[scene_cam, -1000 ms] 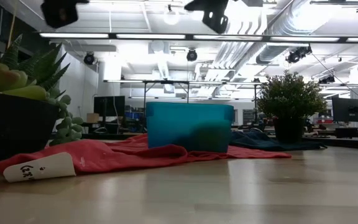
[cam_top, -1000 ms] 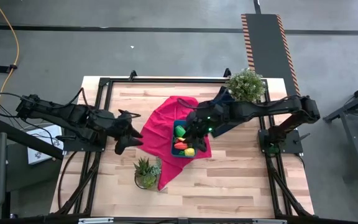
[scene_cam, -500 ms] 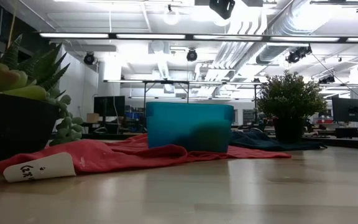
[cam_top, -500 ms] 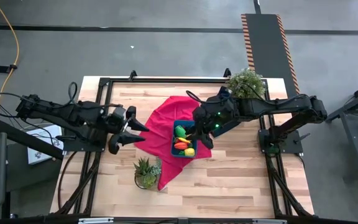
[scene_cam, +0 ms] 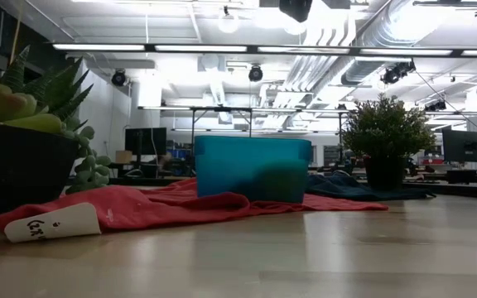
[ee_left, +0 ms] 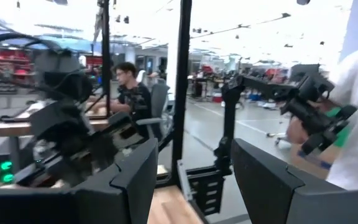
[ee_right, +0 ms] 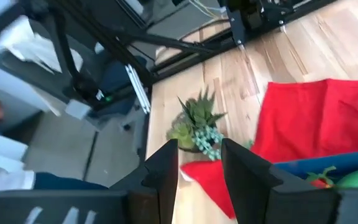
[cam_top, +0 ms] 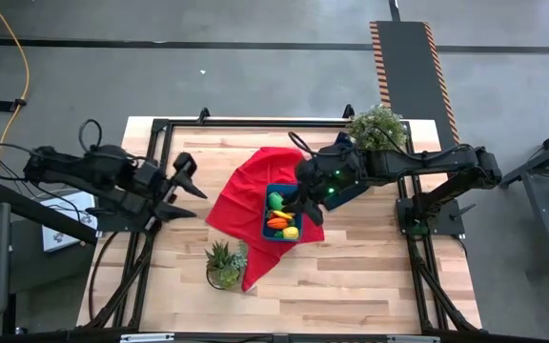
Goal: Pick and placing Produce into tupperware
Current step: Return to Home Position
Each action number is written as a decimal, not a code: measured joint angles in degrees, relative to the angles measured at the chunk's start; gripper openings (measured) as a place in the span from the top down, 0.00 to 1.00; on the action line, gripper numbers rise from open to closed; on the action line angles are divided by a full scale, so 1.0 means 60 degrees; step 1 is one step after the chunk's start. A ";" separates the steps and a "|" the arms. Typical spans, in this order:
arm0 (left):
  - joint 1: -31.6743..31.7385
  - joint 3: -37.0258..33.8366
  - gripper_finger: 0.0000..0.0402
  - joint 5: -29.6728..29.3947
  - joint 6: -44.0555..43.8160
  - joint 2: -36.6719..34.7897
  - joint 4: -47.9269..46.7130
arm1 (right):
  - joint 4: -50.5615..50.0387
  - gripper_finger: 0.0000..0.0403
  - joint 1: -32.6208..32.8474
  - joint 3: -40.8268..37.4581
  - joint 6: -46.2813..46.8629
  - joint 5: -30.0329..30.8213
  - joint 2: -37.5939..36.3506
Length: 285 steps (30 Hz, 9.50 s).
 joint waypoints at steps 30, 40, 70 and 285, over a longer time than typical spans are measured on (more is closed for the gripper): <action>-0.0011 -0.0627 0.52 0.0156 0.1222 -0.3277 -0.1252 | 0.3318 0.72 0.0240 0.0000 0.1692 -0.0610 0.0000; -0.0004 -0.2257 0.52 0.0290 0.1139 -0.3283 0.0791 | 0.3318 0.72 0.0271 0.0000 0.1967 -0.0597 0.0000; 0.0000 -0.6586 0.52 -0.0573 0.0228 -0.6751 0.2625 | 0.3274 0.72 0.0393 -0.0004 0.2123 -0.0594 0.0004; 0.3993 -0.7912 0.52 0.0253 -0.0788 -0.6769 -0.0043 | 0.3654 0.72 -0.1202 -1.2648 -0.0547 0.2185 -1.3777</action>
